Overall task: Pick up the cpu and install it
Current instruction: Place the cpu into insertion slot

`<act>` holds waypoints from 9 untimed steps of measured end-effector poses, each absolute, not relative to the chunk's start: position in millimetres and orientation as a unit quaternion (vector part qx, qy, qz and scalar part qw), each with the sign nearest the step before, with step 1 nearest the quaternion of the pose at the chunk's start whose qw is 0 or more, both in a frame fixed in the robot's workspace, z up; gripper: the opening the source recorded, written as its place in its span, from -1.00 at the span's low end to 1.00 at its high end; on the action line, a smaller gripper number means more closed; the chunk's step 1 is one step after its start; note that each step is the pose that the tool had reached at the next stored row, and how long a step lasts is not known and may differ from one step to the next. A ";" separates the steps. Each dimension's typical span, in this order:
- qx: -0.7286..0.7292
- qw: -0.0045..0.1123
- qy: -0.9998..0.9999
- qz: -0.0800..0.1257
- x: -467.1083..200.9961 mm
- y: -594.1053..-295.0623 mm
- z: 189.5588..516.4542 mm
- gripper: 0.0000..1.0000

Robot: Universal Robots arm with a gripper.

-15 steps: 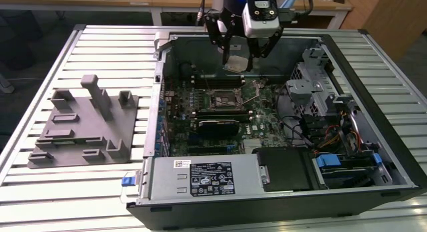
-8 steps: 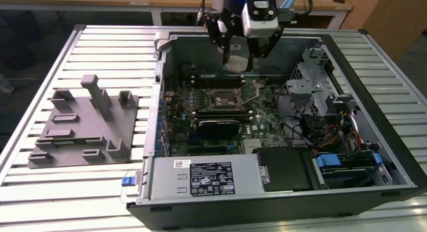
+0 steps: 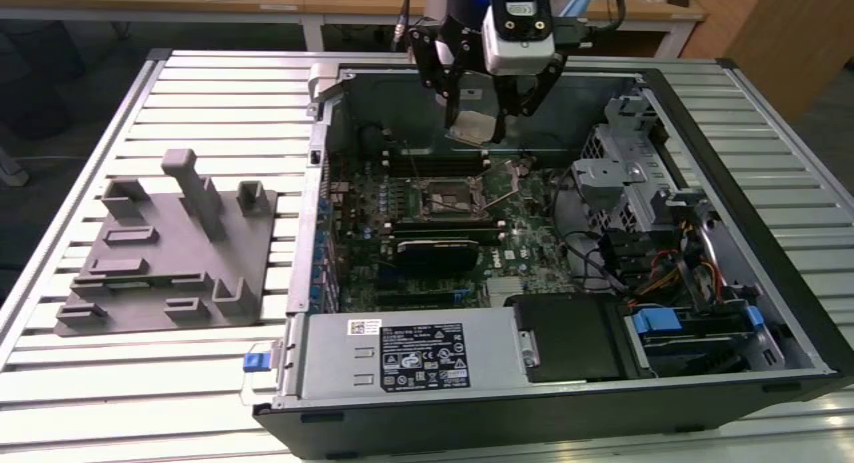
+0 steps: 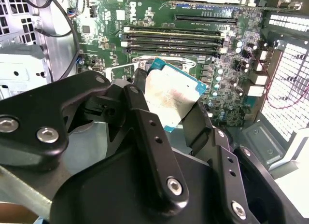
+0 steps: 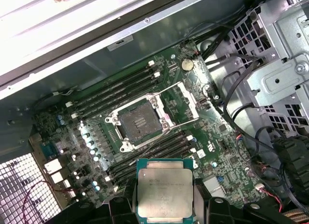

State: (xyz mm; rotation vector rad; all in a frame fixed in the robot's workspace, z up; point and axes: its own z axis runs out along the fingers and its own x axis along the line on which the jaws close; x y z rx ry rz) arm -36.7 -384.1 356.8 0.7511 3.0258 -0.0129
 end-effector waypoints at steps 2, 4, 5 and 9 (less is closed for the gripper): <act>0.243 0.012 0.970 -0.004 -36.7 -384.1 356.8 0.08; 0.245 0.012 0.970 -0.004 -36.7 -384.1 356.8 0.08; 0.246 0.012 0.969 -0.004 -36.7 -384.1 356.8 0.08; 0.250 0.012 0.968 -0.004 -36.8 -384.1 356.8 0.08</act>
